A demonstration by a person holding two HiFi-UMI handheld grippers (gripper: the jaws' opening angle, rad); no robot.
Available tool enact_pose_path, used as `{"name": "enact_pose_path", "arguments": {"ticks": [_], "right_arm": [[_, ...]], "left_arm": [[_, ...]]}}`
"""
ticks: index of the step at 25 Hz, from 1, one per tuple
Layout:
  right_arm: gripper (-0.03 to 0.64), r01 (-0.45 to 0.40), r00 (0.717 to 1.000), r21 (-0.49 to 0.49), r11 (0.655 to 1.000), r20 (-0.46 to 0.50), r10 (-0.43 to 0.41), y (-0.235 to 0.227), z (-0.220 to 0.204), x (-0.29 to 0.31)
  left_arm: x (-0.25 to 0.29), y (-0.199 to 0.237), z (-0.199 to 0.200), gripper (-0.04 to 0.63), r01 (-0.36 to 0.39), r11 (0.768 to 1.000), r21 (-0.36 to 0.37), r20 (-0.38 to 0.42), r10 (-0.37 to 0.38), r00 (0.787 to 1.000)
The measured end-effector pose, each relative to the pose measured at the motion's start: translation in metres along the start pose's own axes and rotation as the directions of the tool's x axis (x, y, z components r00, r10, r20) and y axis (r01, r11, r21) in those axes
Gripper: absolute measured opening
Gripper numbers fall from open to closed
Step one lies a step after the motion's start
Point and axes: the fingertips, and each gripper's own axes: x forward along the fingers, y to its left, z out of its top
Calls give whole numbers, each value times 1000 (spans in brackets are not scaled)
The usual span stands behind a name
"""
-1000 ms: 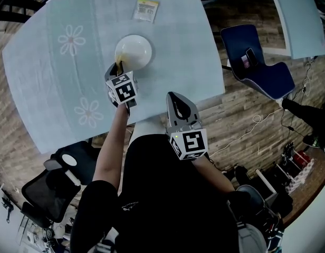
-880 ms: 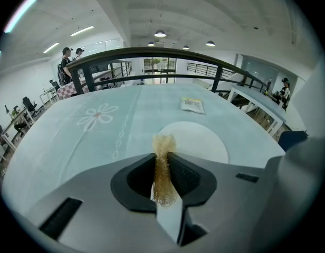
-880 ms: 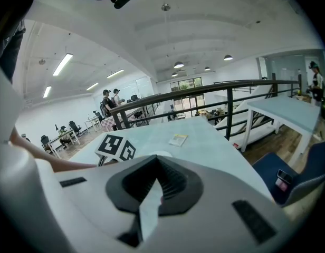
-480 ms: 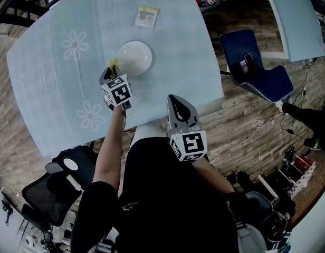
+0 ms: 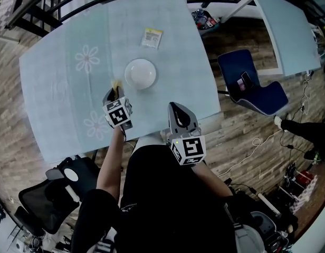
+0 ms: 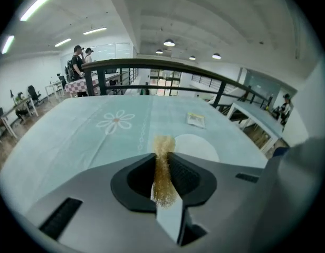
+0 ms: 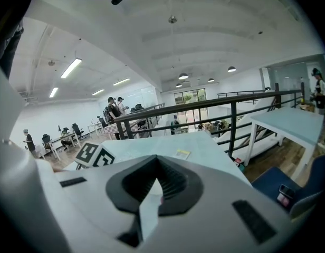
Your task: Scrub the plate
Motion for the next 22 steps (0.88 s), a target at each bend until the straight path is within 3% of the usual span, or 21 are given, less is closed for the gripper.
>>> {"name": "enact_pose_path", "arguments": {"ticks": [3, 7, 12, 22], "right_arm": [[9, -16, 1000, -4, 1000, 13, 16, 5, 8, -4], [9, -23, 1000, -5, 1000, 20, 23, 7, 10, -10], [9, -51, 997, -21, 999, 56, 52, 12, 25, -12], [8, -142, 985, -35, 989, 94, 145, -4, 31, -32]], "left_arm": [[-28, -30, 18, 71, 155, 988, -15, 89, -153, 984], [-67, -61, 40, 71, 253, 967, 22, 194, -253, 948], [-115, -82, 60, 71, 302, 953, 39, 300, -299, 906], [-183, -132, 64, 71, 359, 932, 53, 428, -346, 835]]}}
